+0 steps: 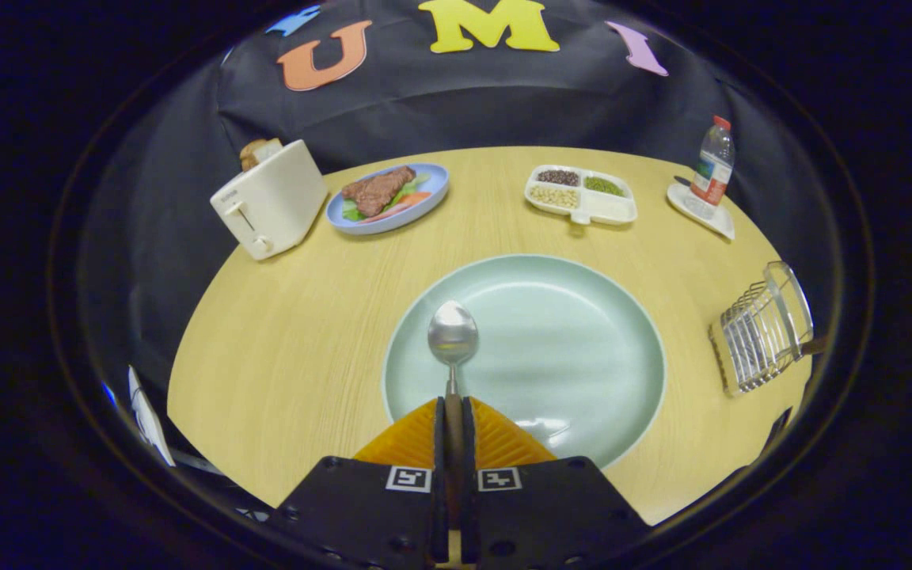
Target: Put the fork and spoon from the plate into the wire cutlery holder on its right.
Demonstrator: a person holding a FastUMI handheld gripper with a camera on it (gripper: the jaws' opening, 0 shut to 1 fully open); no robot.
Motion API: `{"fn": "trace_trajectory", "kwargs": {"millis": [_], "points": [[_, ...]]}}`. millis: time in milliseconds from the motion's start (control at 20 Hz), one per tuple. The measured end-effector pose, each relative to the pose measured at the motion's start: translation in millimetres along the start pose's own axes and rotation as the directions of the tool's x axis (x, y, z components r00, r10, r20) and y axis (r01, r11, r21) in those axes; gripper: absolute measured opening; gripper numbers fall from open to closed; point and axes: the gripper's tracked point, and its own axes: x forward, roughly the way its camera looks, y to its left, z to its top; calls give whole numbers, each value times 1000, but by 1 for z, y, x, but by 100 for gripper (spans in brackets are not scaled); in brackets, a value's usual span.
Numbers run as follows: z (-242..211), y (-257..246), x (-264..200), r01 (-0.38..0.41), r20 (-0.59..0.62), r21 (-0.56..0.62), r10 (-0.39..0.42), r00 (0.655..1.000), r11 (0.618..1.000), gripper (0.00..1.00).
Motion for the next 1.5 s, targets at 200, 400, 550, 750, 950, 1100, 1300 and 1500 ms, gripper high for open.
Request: {"fn": "trace_trajectory", "kwargs": {"millis": [200, 400, 550, 750, 950, 1100, 1300, 1500], "points": [[10, 1, -19, -37, 41, -3, 37, 998, 999, 3], [15, -2, -31, -77, 57, 5, 76, 995, 997, 1], [27, -11, -49, -92, 99, 18, 90, 991, 996, 1], [46, -25, -88, -117, 164, 12, 113, 980, 993, 1], [63, -51, -135, -126, 240, 13, 119, 963, 992, 1], [72, -78, -166, -127, 281, 16, 117, 953, 992, 1], [82, -123, -200, -109, 317, 43, 90, 944, 993, 1], [85, -173, -221, -79, 360, 76, 46, 932, 994, 1]]}}
